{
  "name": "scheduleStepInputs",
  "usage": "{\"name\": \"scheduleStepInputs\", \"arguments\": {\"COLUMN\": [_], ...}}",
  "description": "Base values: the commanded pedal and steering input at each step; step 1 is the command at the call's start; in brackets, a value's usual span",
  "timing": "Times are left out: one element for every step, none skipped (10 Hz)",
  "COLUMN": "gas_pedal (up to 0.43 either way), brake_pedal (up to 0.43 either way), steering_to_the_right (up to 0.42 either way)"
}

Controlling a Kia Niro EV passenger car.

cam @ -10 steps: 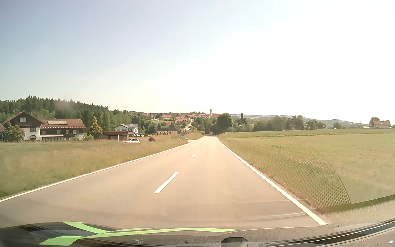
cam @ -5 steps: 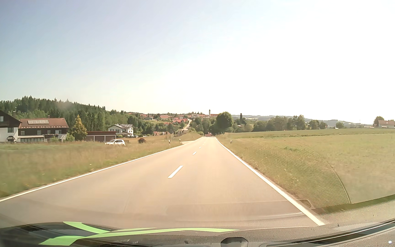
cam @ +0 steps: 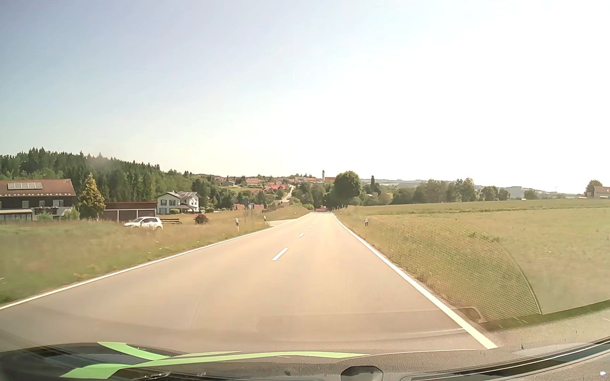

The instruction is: Follow the waypoints while adhering to traffic rules and regulations

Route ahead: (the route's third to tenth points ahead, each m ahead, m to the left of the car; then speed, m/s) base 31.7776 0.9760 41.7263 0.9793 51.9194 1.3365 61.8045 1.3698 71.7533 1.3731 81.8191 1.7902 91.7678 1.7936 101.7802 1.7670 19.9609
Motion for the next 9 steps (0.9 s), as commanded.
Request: {"name": "scheduleStepInputs", "arguments": {"gas_pedal": [0.228,0.228,0.22,0.177,0.15,0.15,0.138,0.13,0.11], "brake_pedal": [0.0,0.0,0.0,0.0,0.0,0.0,0.0,0.0,0.0], "steering_to_the_right": [0.0,0.0,0.0,0.0,-0.001,-0.001,-0.001,-0.001,-0.001]}}
